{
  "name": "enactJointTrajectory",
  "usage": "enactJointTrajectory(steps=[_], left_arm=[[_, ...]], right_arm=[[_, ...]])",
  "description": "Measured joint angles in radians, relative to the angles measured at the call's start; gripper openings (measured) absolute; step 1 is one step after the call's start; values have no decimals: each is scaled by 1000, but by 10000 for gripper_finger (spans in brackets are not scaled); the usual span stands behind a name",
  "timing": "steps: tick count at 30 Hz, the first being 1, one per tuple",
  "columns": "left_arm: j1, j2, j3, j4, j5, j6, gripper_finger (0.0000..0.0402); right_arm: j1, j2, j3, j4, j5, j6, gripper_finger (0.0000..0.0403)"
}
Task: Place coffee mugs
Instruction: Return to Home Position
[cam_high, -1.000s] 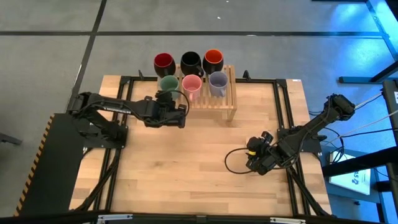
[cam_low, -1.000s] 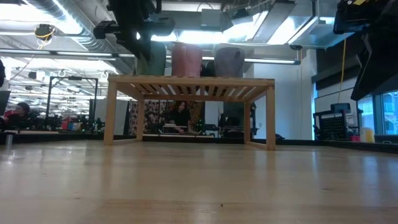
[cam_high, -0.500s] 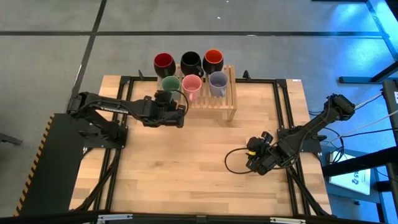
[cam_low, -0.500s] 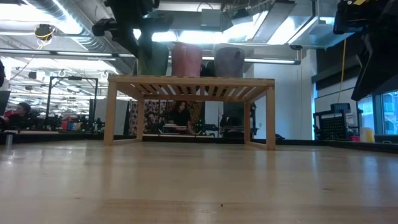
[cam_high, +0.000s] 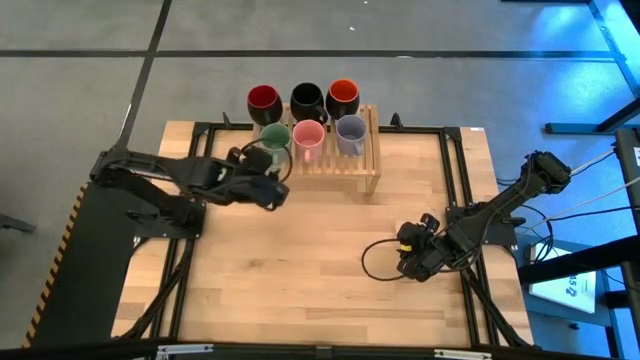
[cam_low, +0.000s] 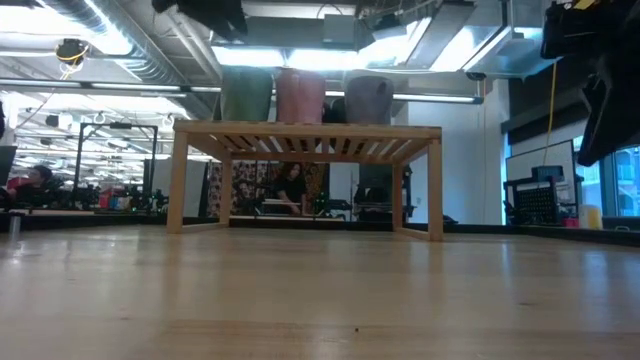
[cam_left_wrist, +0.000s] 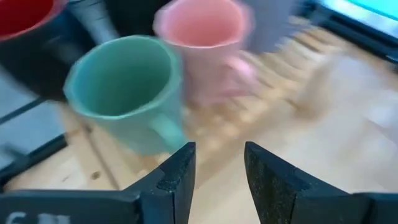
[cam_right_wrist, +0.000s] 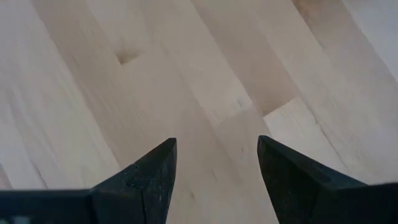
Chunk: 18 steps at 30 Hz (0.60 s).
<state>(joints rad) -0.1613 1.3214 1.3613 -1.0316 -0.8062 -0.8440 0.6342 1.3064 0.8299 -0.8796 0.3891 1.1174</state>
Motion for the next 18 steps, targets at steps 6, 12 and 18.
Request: enactJointTrajectory(steps=[6,12,18], left_arm=[[-91,-62,-1,15,22,139,127],[-210,-161,-119,187,219,313,102],[-296,-346,-440,597,362,388,33]], right_arm=[[0,0,5,21,21,25,209],[0,-22,70,108,97,-89,209],[-62,-123,69,485,126,-323,166]])
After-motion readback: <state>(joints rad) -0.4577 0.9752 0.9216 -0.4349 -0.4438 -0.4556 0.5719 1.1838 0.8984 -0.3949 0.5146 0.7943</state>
